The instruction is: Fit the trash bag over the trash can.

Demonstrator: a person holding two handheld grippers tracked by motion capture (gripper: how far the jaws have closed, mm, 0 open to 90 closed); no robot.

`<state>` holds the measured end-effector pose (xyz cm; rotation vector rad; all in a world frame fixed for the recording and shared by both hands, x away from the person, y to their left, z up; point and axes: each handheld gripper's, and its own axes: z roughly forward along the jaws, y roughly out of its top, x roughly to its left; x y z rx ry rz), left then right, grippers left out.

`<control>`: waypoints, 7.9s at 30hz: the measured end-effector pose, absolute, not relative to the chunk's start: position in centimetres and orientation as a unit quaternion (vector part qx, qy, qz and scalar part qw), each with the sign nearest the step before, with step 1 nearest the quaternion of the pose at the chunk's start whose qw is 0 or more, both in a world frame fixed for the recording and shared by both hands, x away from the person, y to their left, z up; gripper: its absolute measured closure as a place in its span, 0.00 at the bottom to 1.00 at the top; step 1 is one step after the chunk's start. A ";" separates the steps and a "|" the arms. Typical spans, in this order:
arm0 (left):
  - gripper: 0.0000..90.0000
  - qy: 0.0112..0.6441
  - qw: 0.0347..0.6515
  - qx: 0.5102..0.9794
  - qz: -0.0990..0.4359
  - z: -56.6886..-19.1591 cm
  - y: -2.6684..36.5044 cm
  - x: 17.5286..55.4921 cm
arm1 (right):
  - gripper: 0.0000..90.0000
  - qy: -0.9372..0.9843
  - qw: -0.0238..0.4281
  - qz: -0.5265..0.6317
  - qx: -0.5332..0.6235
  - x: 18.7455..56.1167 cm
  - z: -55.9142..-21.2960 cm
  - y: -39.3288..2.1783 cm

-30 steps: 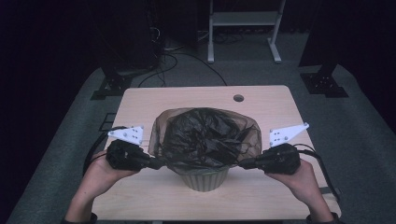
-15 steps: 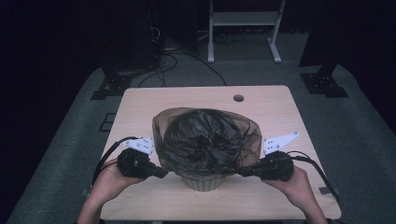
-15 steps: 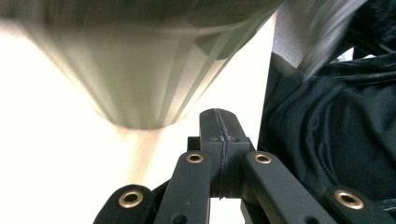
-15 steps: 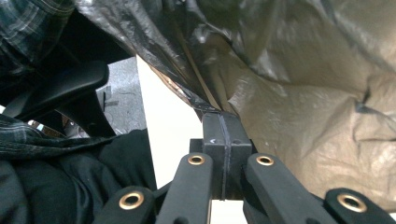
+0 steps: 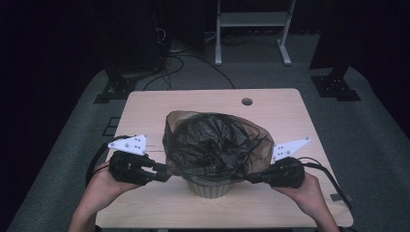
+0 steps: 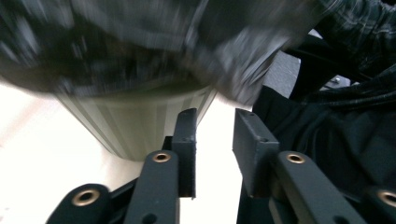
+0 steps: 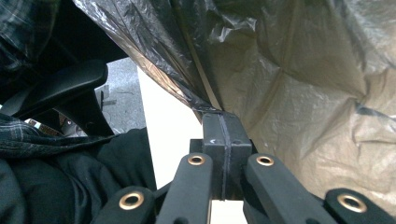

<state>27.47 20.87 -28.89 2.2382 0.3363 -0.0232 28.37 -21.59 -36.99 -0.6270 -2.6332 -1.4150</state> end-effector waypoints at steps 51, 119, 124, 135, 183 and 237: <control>1.00 0.219 0.325 0.919 -0.049 -37.7 20.6 30.4 | 1.00 -0.885 0.050 -0.396 -0.240 29.5 -42.2 -20.1; 1.00 0.214 0.423 0.877 0.079 -28.8 21.3 34.7 | 0.74 -0.800 -0.018 -0.551 -0.237 38.7 -31.4 -22.5; 1.00 0.212 0.426 0.876 0.082 -28.8 21.2 34.9 | 0.65 -0.795 -0.014 -0.565 -0.222 38.1 -31.3 -22.5; 1.00 0.210 0.433 0.872 0.085 -28.6 20.9 35.1 | 0.65 -0.813 -0.037 -0.537 -0.224 38.6 -32.0 -20.3; 1.00 0.298 0.408 0.859 0.086 -42.7 19.9 43.7 | 1.00 -0.819 -0.082 -0.459 -0.334 46.6 -43.0 -17.3; 0.00 0.255 0.326 0.905 0.098 -47.6 23.3 30.1 | 0.11 -0.844 -0.102 -0.512 -0.122 35.8 -27.2 -15.4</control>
